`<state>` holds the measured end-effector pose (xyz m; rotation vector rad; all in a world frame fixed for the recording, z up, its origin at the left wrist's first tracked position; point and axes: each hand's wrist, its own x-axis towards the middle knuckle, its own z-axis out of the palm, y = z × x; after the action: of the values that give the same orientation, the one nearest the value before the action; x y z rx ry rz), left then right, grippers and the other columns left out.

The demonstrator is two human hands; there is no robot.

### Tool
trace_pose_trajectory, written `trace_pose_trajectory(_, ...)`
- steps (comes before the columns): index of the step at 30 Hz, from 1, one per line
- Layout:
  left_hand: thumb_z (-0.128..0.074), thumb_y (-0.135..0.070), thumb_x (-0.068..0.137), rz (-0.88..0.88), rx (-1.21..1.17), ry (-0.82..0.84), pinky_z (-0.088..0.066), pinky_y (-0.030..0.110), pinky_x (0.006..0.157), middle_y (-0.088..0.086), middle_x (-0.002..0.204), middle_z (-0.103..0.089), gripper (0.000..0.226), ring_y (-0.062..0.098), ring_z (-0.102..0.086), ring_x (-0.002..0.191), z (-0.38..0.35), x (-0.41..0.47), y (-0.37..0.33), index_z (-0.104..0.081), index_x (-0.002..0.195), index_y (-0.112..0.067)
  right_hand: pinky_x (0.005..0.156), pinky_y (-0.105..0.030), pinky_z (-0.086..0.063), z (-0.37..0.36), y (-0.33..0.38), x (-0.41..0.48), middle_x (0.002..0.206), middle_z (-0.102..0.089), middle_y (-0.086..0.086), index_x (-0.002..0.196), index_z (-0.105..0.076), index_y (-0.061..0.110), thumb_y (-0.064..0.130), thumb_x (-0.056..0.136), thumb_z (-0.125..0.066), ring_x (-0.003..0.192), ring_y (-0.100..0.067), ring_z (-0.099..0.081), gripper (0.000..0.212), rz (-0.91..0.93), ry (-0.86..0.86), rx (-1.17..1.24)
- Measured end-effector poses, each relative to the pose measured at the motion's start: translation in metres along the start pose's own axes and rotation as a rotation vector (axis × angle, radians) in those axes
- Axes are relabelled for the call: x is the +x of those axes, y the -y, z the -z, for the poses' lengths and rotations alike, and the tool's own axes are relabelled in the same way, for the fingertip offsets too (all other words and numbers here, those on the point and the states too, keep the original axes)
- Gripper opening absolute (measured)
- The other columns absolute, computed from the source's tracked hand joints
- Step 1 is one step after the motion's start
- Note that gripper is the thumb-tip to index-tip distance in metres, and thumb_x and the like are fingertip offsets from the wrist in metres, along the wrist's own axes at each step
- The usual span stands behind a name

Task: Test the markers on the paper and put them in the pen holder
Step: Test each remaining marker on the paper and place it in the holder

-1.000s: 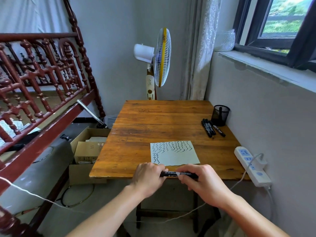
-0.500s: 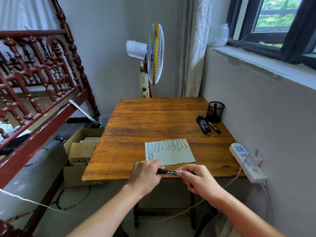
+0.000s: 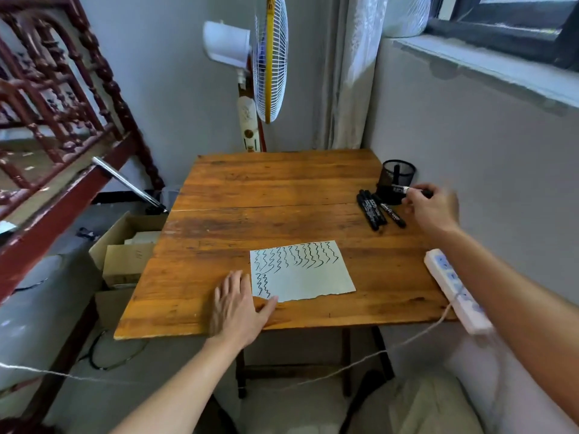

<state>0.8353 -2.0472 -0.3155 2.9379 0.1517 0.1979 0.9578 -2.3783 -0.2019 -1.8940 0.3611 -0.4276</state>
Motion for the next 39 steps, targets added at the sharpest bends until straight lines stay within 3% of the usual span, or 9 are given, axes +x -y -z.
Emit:
trace_pose_trajectory(3,-0.023,-0.076,0.077,-0.004,0.026,-0.028,-0.026,0.047,0.109,0.008,0.143,-0.036,0.086,0.025,-0.028,0.133,-0.011,0.002,0.004,-0.036,0.133,-0.012,0.082,-0.047,-0.058,-0.012,-0.002,0.054,0.086,-0.076,-0.009,0.090,-0.072,0.021,0.030,0.082,-0.059,0.076,-0.026,-0.071,0.018,-0.004,-0.115,-0.053)
trace_pose_trajectory(7,-0.025,-0.076,0.076,-0.003,0.036,-0.048,-0.030,0.049,0.106,0.008,0.140,-0.040,0.085,0.025,-0.030,0.131,-0.017,0.006,0.007,-0.041,0.130,-0.012,0.091,-0.044,-0.055,-0.032,-0.009,0.108,0.106,-0.074,-0.010,0.105,-0.072,0.015,0.032,0.083,-0.058,0.098,-0.030,-0.069,0.031,-0.042,-0.198,-0.138)
trace_pose_trajectory(18,-0.027,-0.072,0.077,0.009,0.060,-0.005,-0.026,0.050,0.108,0.008,0.141,-0.040,0.083,0.025,-0.028,0.133,-0.015,0.004,0.004,-0.042,0.131,-0.010,0.091,-0.041,-0.052,-0.057,-0.029,0.158,0.115,-0.070,-0.021,0.106,-0.069,0.005,0.031,0.084,-0.065,0.105,-0.037,-0.066,0.034,-0.160,-0.110,-0.330)
trace_pose_trajectory(23,-0.026,-0.072,0.078,0.000,0.066,-0.010,-0.028,0.050,0.107,0.009,0.139,-0.043,0.083,0.026,-0.031,0.131,-0.013,0.003,0.003,-0.044,0.129,-0.009,0.103,-0.042,-0.042,-0.054,-0.023,0.131,0.136,-0.057,-0.016,0.136,-0.047,0.013,0.027,0.088,-0.062,0.124,-0.036,-0.054,0.052,-0.097,-0.122,-0.375)
trace_pose_trajectory(25,-0.025,-0.073,0.078,-0.011,0.085,-0.010,-0.029,0.049,0.107,0.009,0.137,-0.044,0.083,0.026,-0.033,0.130,-0.013,0.003,0.003,-0.045,0.128,-0.009,0.099,-0.039,-0.042,-0.055,-0.023,0.110,0.130,-0.059,-0.012,0.143,-0.037,0.015,0.022,0.090,-0.059,0.121,-0.034,-0.055,0.058,-0.069,-0.152,-0.348)
trace_pose_trajectory(28,-0.025,-0.073,0.078,-0.017,0.103,-0.015,-0.029,0.047,0.106,0.009,0.137,-0.045,0.083,0.026,-0.034,0.129,-0.011,0.003,0.003,-0.045,0.128,-0.009,0.084,-0.039,-0.045,-0.063,-0.033,0.083,0.094,-0.065,-0.004,0.144,-0.031,0.022,0.018,0.090,-0.057,0.095,-0.030,-0.062,0.060,0.022,-0.143,-0.305)
trace_pose_trajectory(30,-0.026,-0.072,0.079,-0.014,0.102,-0.016,-0.029,0.047,0.106,0.009,0.136,-0.045,0.082,0.026,-0.034,0.129,-0.009,0.002,0.003,-0.045,0.128,-0.009,0.075,-0.040,-0.049,-0.072,-0.041,0.072,0.084,-0.061,0.001,0.145,-0.029,0.024,0.018,0.091,-0.059,0.081,-0.023,-0.060,0.062,0.100,-0.071,-0.344)
trace_pose_trajectory(35,-0.024,-0.074,0.078,0.000,0.106,-0.007,-0.027,0.047,0.108,0.008,0.139,-0.043,0.084,0.025,-0.032,0.131,-0.009,0.002,0.003,-0.043,0.130,-0.011,0.074,-0.044,-0.054,-0.092,-0.047,0.066,0.088,-0.065,0.001,0.144,-0.032,0.021,0.020,0.090,-0.062,0.082,-0.021,-0.061,0.061,0.158,-0.015,-0.439)
trace_pose_trajectory(39,-0.024,-0.073,0.078,-0.001,0.095,-0.010,-0.028,0.048,0.108,0.008,0.140,-0.043,0.084,0.025,-0.032,0.131,-0.010,0.002,0.003,-0.044,0.130,-0.010,0.074,-0.039,-0.052,-0.099,-0.053,0.068,0.103,-0.070,-0.006,0.123,-0.054,0.019,0.028,0.091,-0.061,0.094,-0.030,-0.064,0.034,0.120,0.062,-0.588)
